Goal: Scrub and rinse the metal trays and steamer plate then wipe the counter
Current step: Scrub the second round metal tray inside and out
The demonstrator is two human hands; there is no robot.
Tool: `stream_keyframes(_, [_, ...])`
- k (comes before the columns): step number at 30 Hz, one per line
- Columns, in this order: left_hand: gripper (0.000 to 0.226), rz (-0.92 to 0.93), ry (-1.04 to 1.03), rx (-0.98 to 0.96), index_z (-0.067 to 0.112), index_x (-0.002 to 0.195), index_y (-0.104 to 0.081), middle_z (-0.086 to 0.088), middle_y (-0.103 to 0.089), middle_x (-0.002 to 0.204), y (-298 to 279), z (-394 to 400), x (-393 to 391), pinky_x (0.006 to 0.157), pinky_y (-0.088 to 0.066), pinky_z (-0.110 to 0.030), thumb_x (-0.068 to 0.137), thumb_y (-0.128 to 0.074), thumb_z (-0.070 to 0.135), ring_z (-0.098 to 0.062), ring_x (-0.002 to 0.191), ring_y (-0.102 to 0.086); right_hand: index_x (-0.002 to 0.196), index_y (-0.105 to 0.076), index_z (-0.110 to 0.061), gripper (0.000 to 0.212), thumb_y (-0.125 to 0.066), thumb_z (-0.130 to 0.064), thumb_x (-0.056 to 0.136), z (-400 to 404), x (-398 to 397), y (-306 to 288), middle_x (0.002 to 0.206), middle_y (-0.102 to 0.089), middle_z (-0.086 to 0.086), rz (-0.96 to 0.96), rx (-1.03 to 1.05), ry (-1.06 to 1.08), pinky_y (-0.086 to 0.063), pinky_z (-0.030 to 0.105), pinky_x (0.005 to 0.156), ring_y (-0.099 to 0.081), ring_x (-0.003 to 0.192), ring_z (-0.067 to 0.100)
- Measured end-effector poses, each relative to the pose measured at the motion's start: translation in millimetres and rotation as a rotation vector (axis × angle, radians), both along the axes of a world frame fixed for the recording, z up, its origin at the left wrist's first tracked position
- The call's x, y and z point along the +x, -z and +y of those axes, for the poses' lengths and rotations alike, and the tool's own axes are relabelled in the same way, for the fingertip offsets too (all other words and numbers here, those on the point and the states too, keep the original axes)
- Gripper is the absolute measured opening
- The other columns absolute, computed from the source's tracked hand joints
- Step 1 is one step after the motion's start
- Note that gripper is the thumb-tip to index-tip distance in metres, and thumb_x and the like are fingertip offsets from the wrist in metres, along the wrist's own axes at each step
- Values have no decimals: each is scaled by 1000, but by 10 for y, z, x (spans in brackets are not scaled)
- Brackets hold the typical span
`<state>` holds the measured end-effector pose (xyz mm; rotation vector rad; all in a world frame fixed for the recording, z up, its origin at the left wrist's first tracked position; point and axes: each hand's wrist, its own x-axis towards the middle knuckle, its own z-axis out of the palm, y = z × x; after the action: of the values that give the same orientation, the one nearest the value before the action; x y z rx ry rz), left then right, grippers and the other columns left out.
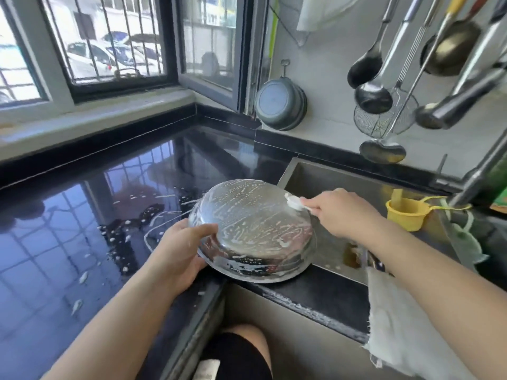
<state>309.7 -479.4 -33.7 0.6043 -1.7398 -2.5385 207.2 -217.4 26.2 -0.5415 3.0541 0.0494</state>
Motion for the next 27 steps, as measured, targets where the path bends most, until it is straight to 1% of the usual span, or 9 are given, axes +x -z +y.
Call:
stream_keyframes(2, [12,-58,-17,-189,-3,105,-60,-23,-71,91,-122,-48,-46,60,-58,-37,94,-61,-7,-32,71,-68,139,-49,-57,41,-40,-32,108,124,8,0,126,-63,10,-36,-52,14,-54,44,86,-62,99,33])
stream_keyframes(6, [20,-171,61,-650,-2,102,-65,-14,-63,81,-368,-213,-225,60,-41,-30,85,-68,7,-23,64,-53,134,-51,-61,35,-45,-41,105,56,172,98,134,-65,-6,-121,-207,-96,-52,40,94,-63,111,25])
stream_keyframes(8, [7,-231,65,-832,1,92,-63,-15,-63,79,-466,-306,-351,57,-40,-29,86,-62,5,-25,63,-53,133,-52,-61,34,-47,-42,105,-22,217,117,115,-71,-14,-141,-253,-149,-50,34,90,-63,94,13])
stream_keyframes(11, [37,-331,36,-1044,2,105,-63,-24,-67,107,-362,-563,-662,85,-56,-43,72,-54,18,-41,98,-63,135,-56,-54,33,-50,-41,105,-151,262,89,120,-71,-14,-190,-299,-238,-45,28,84,-54,86,5])
stream_keyframes(13, [59,-423,-4,-1130,6,130,-56,-29,-56,134,-310,-660,-737,106,-46,-53,74,-47,22,-48,125,-50,135,-55,-54,33,-49,-41,105,-226,262,67,127,-69,-14,-188,-314,-278,-47,28,88,-57,93,5])
stream_keyframes(15, [55,-454,-53,-1191,11,142,-48,-30,-40,150,-340,-646,-661,113,-35,-56,88,-44,18,-48,139,-35,136,-54,-54,34,-47,-40,106,-302,165,43,107,-71,-16,-173,-314,-265,-49,30,82,-58,86,6])
stream_keyframes(17, [48,-373,-76,-1250,11,144,-48,-28,-37,152,-325,-664,-633,113,-32,-57,96,-40,17,-47,140,-34,136,-53,-55,35,-45,-39,106,-394,39,2,92,-65,-11,-148,-293,-223,-48,31,76,-53,77,7])
stream_keyframes(21, [44,-252,10,-1371,15,117,-55,-23,-53,135,-88,-693,-599,105,-41,-55,94,-25,37,-43,126,-45,140,-49,-56,41,-38,-32,108,-739,112,4,127,-64,2,-170,-103,-322,-49,38,91,-57,109,26])
stream_keyframes(27, [47,-222,77,-1375,29,152,-30,-16,-38,154,91,-635,-552,113,-33,-57,108,-18,45,-39,141,-37,134,-57,-48,42,-38,-26,104,-1054,-319,-39,127,-61,9,-51,6,-244,-53,42,88,-62,104,34])
